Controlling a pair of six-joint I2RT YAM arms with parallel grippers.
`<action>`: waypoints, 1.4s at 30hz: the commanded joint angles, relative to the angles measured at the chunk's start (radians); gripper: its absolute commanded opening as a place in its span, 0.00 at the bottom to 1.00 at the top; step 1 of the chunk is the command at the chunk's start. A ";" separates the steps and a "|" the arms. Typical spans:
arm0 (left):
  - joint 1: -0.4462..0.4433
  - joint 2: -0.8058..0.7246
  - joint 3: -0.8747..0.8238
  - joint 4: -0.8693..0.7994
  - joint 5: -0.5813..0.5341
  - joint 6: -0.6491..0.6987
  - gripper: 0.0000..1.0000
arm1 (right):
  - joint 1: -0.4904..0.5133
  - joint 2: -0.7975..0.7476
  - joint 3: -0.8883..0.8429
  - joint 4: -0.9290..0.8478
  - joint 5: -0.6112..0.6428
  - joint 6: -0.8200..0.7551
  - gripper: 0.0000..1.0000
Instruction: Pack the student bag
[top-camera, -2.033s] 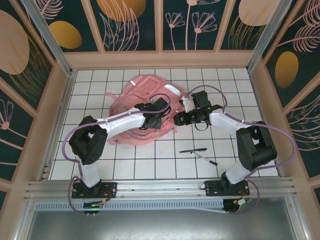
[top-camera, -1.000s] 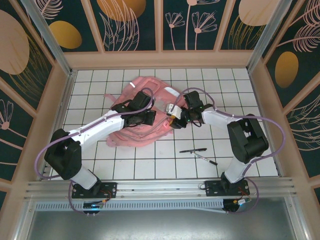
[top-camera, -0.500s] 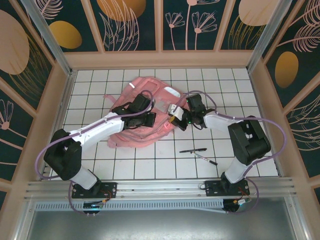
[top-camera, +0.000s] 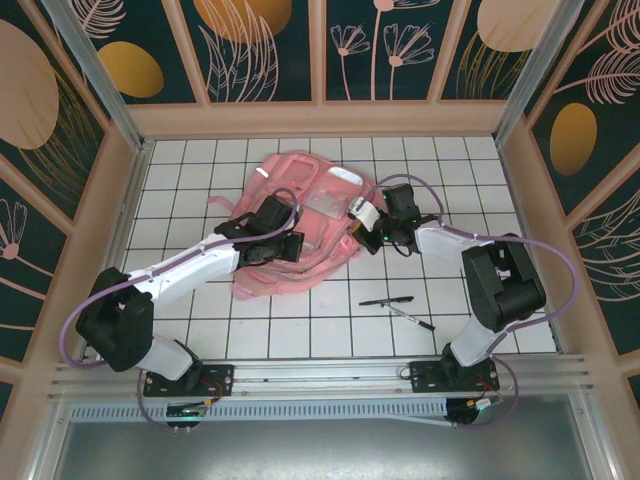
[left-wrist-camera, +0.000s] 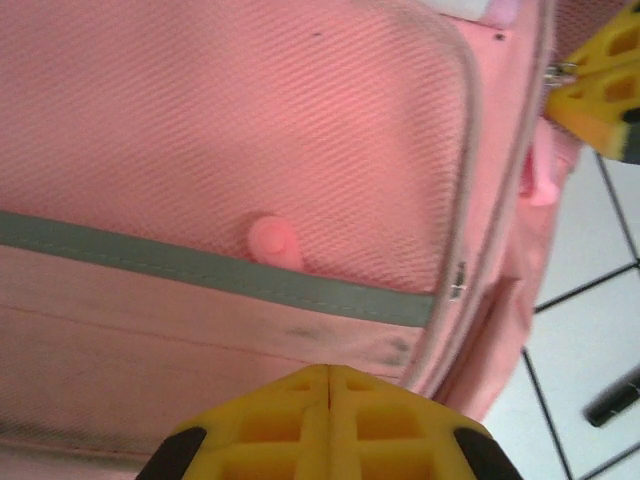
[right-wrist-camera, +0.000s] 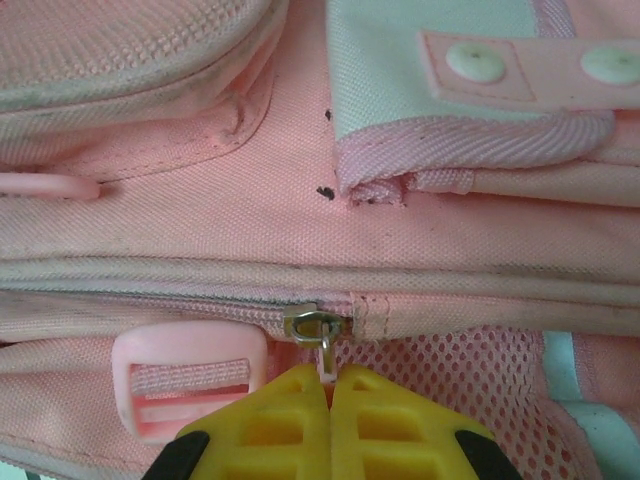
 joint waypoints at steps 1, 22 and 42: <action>0.004 -0.010 0.004 0.060 0.135 0.024 0.19 | -0.007 -0.066 -0.010 0.039 -0.025 0.051 0.23; -0.089 0.401 0.384 -0.203 -0.275 -0.114 0.53 | -0.028 -0.459 -0.092 0.092 0.654 0.792 0.99; -0.084 0.193 0.415 -0.154 -0.024 -0.052 0.00 | 0.127 -0.377 -0.200 0.106 -0.184 -0.036 0.73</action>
